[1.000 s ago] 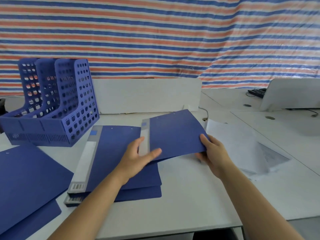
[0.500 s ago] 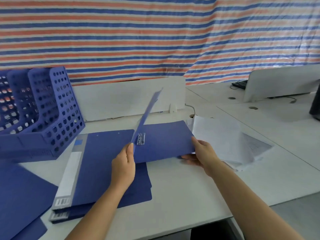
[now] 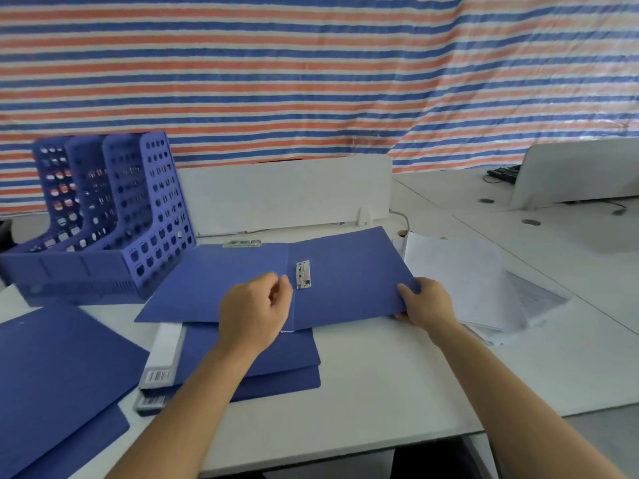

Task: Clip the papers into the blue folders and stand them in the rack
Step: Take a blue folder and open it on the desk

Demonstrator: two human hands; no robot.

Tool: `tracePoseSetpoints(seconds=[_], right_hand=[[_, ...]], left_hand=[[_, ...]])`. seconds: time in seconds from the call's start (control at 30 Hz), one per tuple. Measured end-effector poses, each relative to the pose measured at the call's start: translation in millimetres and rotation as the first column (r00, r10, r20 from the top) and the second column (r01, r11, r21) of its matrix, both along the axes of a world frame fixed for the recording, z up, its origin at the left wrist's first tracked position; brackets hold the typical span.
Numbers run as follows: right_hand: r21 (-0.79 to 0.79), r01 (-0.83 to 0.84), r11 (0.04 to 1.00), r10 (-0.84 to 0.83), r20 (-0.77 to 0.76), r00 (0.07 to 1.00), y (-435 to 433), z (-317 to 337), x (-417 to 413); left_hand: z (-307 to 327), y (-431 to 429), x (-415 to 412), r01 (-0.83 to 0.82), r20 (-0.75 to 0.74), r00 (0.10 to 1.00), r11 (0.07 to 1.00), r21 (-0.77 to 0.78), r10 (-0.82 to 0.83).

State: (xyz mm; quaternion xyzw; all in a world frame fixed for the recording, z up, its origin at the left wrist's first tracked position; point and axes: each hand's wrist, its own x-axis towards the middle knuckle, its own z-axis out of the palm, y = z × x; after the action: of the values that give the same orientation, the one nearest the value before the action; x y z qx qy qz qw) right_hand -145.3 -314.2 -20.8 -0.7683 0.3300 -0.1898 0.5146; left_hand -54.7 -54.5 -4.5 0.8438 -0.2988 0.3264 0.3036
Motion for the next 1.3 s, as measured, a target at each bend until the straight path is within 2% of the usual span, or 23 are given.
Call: tracePoseSetpoints(seconds=[0.13, 0.23, 0.3, 0.37, 0.4, 0.47, 0.53, 0.63, 0.73, 0.87, 1.3], right_hand=[[-0.098, -0.051, 0.994, 0.047, -0.046, 0.998, -8.6, 0.1, 3.5], [-0.328, -0.160, 0.931, 0.051, -0.315, 0.948, -15.2, 2.6, 7.5], [-0.585, -0.197, 0.787, -0.111, -0.448, 0.887, -10.4, 2.4, 11.8], [-0.771, -0.205, 0.603, -0.207, -0.400, 0.893, 0.8, 0.3, 20.9], [-0.803, -0.213, 0.556, -0.166, -0.359, 0.918, 7.3, -1.5, 28.9], [-0.784, -0.262, 0.563, 0.011, -0.309, 0.951, 20.4, -4.0, 45.6], [-0.729, -0.339, 0.595, 0.166, -0.301, 0.939, 33.8, -7.8, 61.0], [-0.679, -0.423, 0.600, 0.285, -0.312, 0.906, 44.6, -22.7, 75.7], [-0.649, -0.473, 0.596, 0.302, -0.364, 0.881, 42.2, -35.1, 82.0], [-0.661, -0.458, 0.594, 0.298, -0.348, 0.889, 39.0, -35.7, 82.7], [-0.657, -0.469, 0.589, 0.283, -0.376, 0.882, 43.9, -37.1, 82.1]], left_hand=[[-0.2, -12.7, 31.8, 0.047, -0.274, 0.961, 0.955, 0.293, 0.037], [-3.5, -16.0, 53.0, 0.111, -0.374, 0.922, 0.858, 0.502, 0.100], [-9.9, -13.8, 63.6, 0.125, -0.411, 0.895, 0.786, 0.605, 0.174], [-20.4, -9.7, 69.0, 0.112, -0.413, 0.869, 0.707, 0.698, 0.270], [-25.4, -7.7, 70.3, 0.094, -0.389, 0.871, 0.675, 0.732, 0.301], [-26.9, -6.7, 69.5, 0.042, -0.324, 0.887, 0.641, 0.767, 0.329], [-22.2, -8.0, 68.2, 0.006, -0.292, 0.891, 0.634, 0.773, 0.348], [-19.7, -7.6, 68.4, -0.027, -0.297, 0.881, 0.667, 0.744, 0.367], [-32.6, -1.2, 70.0, -0.065, -0.247, 0.918, 0.730, 0.680, 0.312], [-47.5, 1.3, 72.1, 0.014, -0.254, 0.958, 0.864, 0.503, 0.132], [-43.8, -0.4, 73.3, 0.078, -0.297, 0.944, 0.773, 0.630, 0.146]])
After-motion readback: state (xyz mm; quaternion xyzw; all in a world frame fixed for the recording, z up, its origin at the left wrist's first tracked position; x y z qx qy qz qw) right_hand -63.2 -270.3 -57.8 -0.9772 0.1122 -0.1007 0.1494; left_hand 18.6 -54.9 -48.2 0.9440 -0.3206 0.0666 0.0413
